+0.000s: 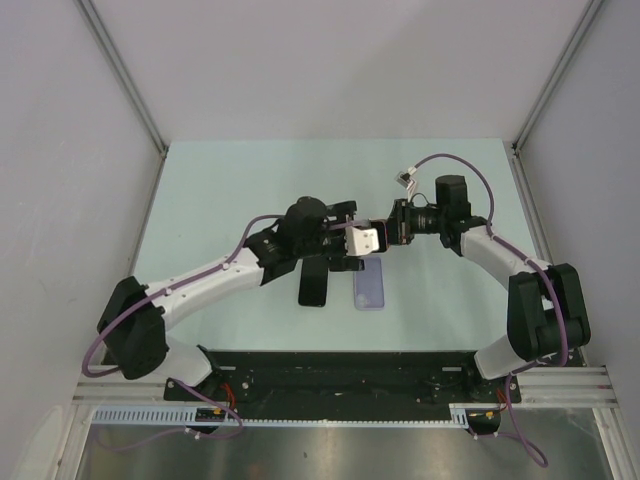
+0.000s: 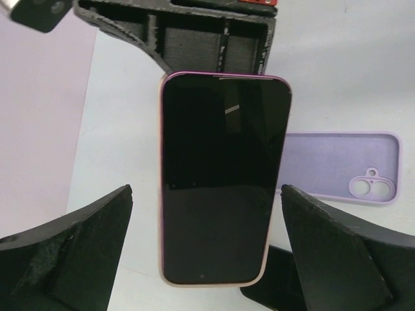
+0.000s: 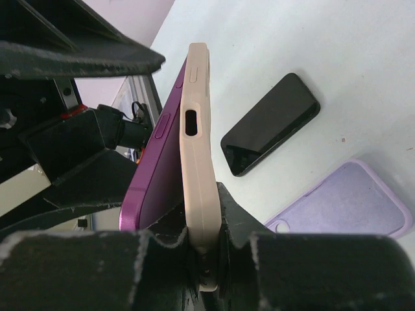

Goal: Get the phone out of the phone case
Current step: Remove the phone from the phone case.

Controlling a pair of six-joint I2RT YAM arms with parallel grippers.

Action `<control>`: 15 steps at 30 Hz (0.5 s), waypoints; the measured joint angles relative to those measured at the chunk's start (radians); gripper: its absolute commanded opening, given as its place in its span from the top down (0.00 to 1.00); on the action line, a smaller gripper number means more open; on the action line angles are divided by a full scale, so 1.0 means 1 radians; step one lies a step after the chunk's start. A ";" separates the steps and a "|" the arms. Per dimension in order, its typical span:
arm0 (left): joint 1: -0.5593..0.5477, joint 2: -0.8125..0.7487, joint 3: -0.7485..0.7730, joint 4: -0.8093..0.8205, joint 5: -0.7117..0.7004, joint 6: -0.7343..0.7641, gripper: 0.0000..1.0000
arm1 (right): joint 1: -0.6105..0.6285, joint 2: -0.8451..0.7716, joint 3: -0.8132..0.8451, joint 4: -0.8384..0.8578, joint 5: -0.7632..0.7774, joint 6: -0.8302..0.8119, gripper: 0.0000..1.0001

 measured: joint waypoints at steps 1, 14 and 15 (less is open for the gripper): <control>-0.004 0.003 0.000 0.000 -0.001 0.000 0.00 | 0.000 0.000 0.000 0.000 0.000 -0.001 1.00; -0.032 0.071 0.046 -0.002 -0.028 -0.018 0.00 | 0.000 0.000 0.000 0.000 0.000 -0.002 1.00; -0.032 0.075 0.049 -0.002 -0.031 -0.020 0.01 | 0.000 0.000 0.000 0.000 -0.001 -0.002 1.00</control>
